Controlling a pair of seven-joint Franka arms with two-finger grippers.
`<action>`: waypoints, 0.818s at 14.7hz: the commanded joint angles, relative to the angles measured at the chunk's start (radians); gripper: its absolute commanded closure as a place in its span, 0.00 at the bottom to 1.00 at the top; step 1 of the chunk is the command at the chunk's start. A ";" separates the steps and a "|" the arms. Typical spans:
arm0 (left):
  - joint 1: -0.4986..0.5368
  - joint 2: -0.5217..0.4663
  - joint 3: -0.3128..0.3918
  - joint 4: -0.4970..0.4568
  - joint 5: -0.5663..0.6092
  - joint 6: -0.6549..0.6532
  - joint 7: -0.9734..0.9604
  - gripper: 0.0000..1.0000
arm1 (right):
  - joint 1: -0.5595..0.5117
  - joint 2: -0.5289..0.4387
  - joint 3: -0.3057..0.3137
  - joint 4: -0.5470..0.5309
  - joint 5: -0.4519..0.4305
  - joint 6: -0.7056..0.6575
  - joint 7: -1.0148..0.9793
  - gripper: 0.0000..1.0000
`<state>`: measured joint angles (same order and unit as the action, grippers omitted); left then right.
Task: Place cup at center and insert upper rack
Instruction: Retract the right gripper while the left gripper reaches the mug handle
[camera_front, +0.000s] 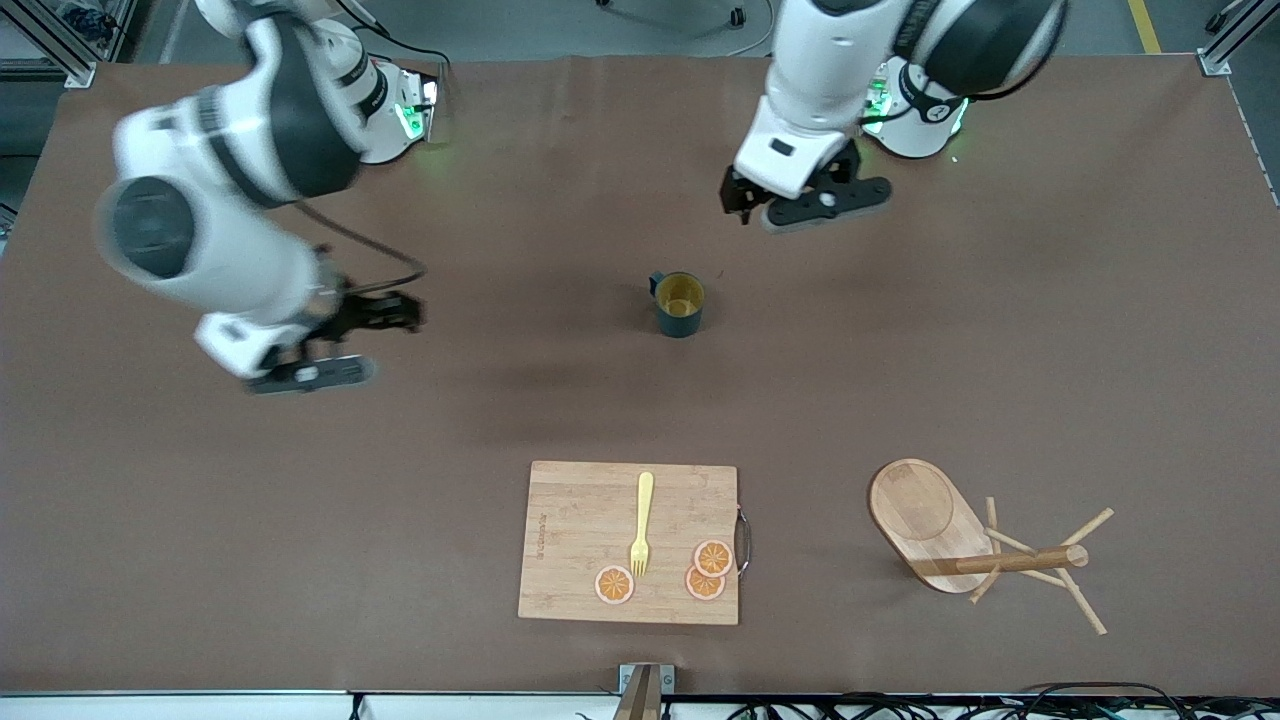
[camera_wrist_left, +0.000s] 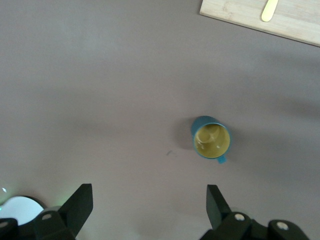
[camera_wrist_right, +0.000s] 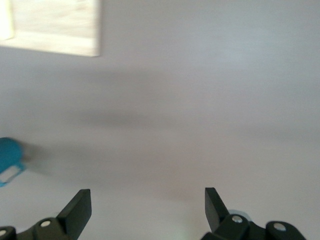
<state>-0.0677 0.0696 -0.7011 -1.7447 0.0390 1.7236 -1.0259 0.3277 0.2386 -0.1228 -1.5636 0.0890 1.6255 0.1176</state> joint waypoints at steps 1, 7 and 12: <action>-0.105 0.088 -0.003 0.010 0.097 0.059 -0.222 0.00 | -0.151 -0.028 0.032 0.009 -0.072 -0.056 -0.108 0.00; -0.345 0.306 -0.003 0.037 0.381 0.152 -0.734 0.00 | -0.338 -0.007 0.032 0.154 -0.077 -0.142 -0.254 0.00; -0.497 0.472 0.005 0.050 0.683 0.152 -1.210 0.00 | -0.355 -0.008 0.034 0.195 -0.071 -0.148 -0.242 0.00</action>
<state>-0.5250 0.4690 -0.7010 -1.7342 0.6205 1.8851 -2.0919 -0.0119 0.2214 -0.1147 -1.3965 0.0215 1.4975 -0.1322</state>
